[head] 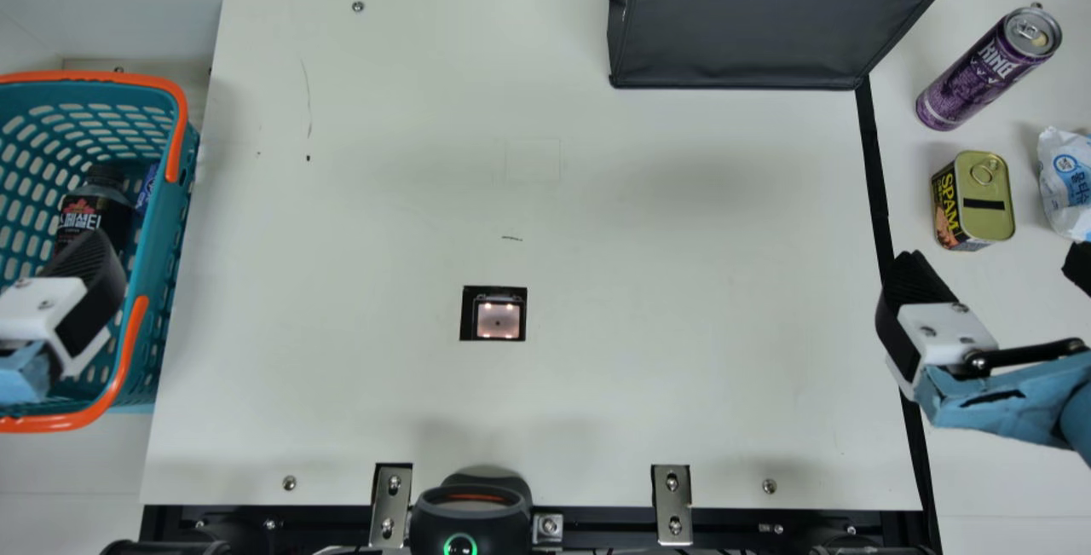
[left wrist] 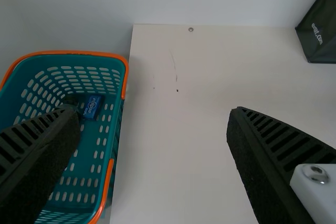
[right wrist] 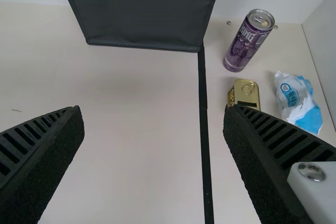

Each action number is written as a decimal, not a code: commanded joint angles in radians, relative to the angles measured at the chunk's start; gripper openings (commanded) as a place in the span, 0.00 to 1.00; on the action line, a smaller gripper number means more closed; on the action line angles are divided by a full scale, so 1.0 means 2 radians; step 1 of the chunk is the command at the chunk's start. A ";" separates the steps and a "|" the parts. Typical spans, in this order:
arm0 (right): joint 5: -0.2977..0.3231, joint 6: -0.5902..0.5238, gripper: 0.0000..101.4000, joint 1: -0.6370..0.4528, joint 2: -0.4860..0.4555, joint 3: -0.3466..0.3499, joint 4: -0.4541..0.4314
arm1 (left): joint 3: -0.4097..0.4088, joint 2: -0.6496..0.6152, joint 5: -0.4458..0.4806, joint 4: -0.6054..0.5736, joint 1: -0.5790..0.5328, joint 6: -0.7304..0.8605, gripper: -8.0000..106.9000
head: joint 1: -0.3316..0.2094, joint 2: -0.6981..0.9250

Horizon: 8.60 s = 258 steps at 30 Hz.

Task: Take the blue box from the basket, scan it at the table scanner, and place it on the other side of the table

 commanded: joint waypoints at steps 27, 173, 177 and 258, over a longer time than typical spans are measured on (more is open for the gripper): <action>0.001 0.000 0.94 0.000 0.000 0.000 0.000 | 0.000 0.000 0.000 0.000 0.000 0.000 0.85 | -0.014 0.176; 0.000 0.000 0.94 0.000 0.000 0.000 0.000 | -0.099 0.720 -0.329 -0.130 0.288 0.520 0.85 | -0.014 0.176; 0.001 0.000 0.94 0.000 0.000 0.000 0.000 | -0.108 0.725 -0.314 -0.139 0.285 0.520 0.85 | -0.014 0.176; 0.001 0.000 0.94 0.000 0.000 0.000 0.000 | -0.095 0.781 -0.371 -0.168 0.246 0.529 0.85 | -0.014 0.176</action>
